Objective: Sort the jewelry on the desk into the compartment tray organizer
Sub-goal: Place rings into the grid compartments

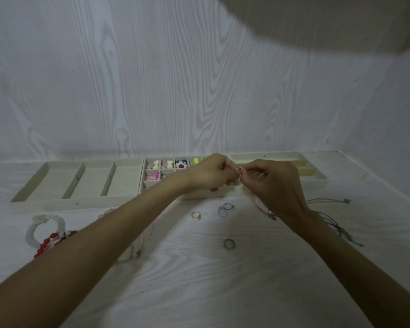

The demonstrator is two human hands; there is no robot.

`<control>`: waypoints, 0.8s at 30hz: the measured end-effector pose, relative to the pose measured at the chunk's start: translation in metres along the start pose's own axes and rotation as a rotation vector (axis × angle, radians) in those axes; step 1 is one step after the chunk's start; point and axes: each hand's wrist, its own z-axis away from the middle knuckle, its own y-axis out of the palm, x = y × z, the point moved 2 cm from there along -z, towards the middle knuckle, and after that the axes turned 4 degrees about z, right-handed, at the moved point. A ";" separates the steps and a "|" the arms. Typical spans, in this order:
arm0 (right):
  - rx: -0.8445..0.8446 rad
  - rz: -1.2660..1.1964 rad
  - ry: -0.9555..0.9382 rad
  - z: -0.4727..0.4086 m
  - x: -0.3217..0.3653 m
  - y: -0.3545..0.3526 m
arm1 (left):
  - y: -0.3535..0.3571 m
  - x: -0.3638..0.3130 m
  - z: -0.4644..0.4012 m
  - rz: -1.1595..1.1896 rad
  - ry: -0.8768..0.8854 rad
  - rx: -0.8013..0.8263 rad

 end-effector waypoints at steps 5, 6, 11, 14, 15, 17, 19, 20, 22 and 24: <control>0.027 -0.005 0.011 -0.016 -0.024 0.011 | -0.010 0.008 -0.030 0.089 0.096 -0.109; 0.049 0.019 -0.002 -0.018 -0.028 0.015 | -0.012 0.011 -0.036 0.034 0.124 -0.126; 0.309 0.248 -0.057 -0.026 -0.046 0.036 | -0.023 0.017 -0.059 -0.655 0.196 -0.146; 0.471 0.279 -0.067 -0.027 -0.051 0.045 | -0.018 0.021 -0.066 -0.814 0.221 -0.070; 0.473 0.278 -0.065 -0.027 -0.052 0.047 | -0.016 0.022 -0.067 -0.818 0.207 -0.053; 0.453 0.276 -0.061 -0.030 -0.054 0.049 | -0.015 0.025 -0.069 -0.785 0.159 -0.058; 0.457 0.257 -0.066 -0.032 -0.055 0.053 | -0.017 0.029 -0.068 -0.733 0.116 -0.088; 0.473 0.254 -0.078 -0.032 -0.055 0.055 | -0.020 0.030 -0.066 -0.710 0.100 -0.105; 0.523 0.283 -0.115 -0.034 -0.055 0.059 | -0.025 0.033 -0.062 -0.678 0.073 -0.119; 0.563 0.340 -0.163 -0.037 -0.055 0.062 | -0.029 0.036 -0.059 -0.669 0.055 -0.119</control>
